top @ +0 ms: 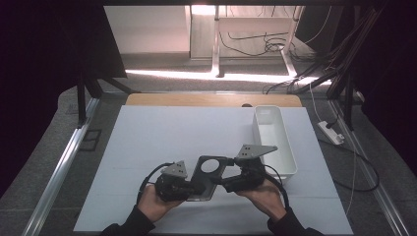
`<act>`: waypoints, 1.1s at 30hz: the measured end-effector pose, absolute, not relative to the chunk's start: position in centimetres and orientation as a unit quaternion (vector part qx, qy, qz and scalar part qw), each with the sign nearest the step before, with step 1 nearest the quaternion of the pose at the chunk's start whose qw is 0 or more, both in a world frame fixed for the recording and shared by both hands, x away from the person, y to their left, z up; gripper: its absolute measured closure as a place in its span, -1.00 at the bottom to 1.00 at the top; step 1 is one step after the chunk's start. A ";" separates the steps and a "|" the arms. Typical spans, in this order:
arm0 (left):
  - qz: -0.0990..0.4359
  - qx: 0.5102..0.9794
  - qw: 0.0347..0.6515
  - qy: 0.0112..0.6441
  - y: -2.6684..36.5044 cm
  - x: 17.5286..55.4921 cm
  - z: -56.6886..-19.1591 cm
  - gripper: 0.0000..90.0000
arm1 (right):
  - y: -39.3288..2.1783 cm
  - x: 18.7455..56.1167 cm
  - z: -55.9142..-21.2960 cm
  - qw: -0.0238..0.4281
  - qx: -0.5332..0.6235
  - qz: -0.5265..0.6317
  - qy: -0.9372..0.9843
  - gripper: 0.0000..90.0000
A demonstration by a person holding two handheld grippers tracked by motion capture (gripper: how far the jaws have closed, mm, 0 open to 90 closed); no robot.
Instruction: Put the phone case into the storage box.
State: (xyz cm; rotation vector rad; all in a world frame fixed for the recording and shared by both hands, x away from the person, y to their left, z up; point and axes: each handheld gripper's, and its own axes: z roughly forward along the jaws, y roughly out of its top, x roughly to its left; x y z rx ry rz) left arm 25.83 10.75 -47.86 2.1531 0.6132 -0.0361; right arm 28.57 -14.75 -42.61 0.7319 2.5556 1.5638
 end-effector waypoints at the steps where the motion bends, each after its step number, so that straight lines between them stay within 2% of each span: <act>1: -0.009 0.865 0.434 0.252 10.8 25.8 -47.9 0.89 | -14.8 28.6 -42.5 0.037 0.241 0.503 0.829 -0.57; 4: 0.001 0.861 0.433 0.268 10.9 25.9 -47.9 0.89 | -15.0 28.7 -42.2 0.046 0.253 0.494 0.831 -0.80; 5: 0.001 0.861 0.433 0.268 10.9 25.9 -47.9 0.89 | -15.0 28.7 -42.2 0.046 0.253 0.494 0.831 -0.80; 9: 0.016 0.855 0.432 0.286 11.1 25.9 -47.8 0.89 | -14.9 28.6 -42.0 0.073 0.268 0.477 0.834 -1.00; 16: 0.024 0.854 0.425 0.299 11.2 25.9 -47.9 0.89 | -15.5 28.9 -41.9 0.126 0.284 0.448 0.838 -1.00; 23: 0.018 0.855 0.423 0.299 11.1 26.0 -48.0 0.89 | -15.8 29.1 -41.7 0.115 0.291 0.448 0.838 -1.00; 33: 0.004 0.860 0.421 0.288 10.7 25.9 -48.1 0.89 | -15.8 29.0 -40.8 0.122 0.286 0.451 0.837 -1.00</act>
